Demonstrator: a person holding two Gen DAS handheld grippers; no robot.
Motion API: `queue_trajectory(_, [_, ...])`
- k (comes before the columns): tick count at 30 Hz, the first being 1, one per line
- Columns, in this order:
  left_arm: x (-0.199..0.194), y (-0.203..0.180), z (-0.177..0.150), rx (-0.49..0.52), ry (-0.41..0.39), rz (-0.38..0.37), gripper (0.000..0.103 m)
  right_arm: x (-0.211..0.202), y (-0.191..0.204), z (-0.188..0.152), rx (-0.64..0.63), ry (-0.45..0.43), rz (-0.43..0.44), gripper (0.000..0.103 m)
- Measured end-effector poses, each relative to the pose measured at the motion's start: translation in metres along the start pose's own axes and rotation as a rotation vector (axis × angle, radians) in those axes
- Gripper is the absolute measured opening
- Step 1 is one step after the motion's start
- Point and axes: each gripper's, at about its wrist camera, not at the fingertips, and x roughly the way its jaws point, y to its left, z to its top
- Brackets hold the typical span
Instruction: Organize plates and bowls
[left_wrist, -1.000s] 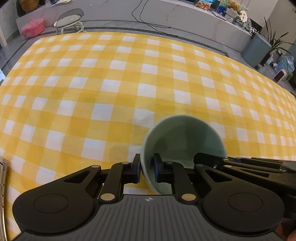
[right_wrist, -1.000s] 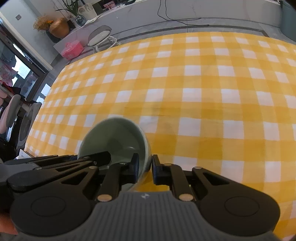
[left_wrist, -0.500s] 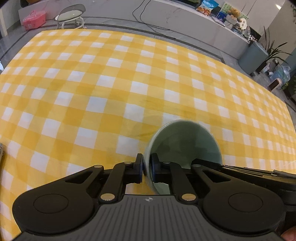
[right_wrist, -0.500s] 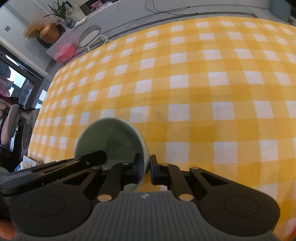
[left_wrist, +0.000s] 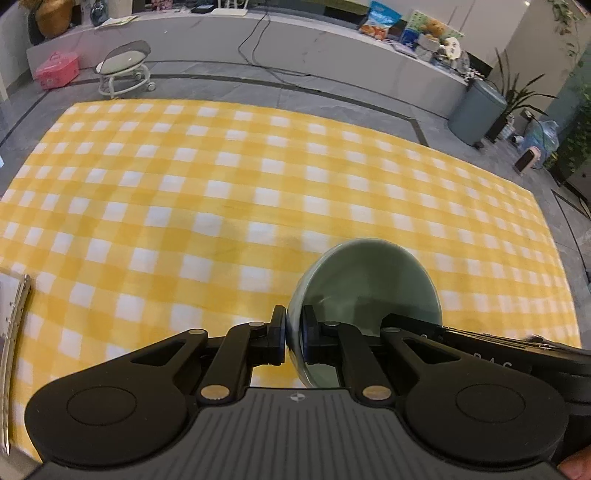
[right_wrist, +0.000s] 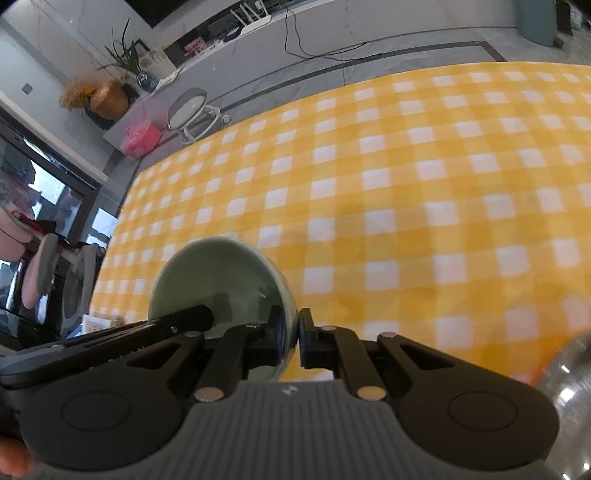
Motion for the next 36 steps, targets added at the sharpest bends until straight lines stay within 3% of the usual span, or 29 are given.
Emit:
queue_trajectory(11, [-0.041, -0.078, -0.027, 0.073, 0.000, -0.071, 0.008, -0.107, -0.051, -0.028, 0.041, -0.086, 0.017, 0.006])
queue_trajectory(22, [-0.031, -0.158, -0.049, 0.133, 0.068, -0.165, 0.008, -0.188, -0.125, -0.049, 0.098, -0.111, -0.050, 0.006])
queue_trajectory(28, [-0.003, -0.179, -0.059, 0.152, 0.130, -0.159, 0.008, -0.191, -0.161, -0.058, 0.145, -0.098, -0.081, 0.006])
queue_trajectory(36, [0.025, -0.179, -0.058, 0.162, 0.174, -0.116, 0.007, -0.159, -0.173, -0.062, 0.137, -0.087, -0.096, 0.005])
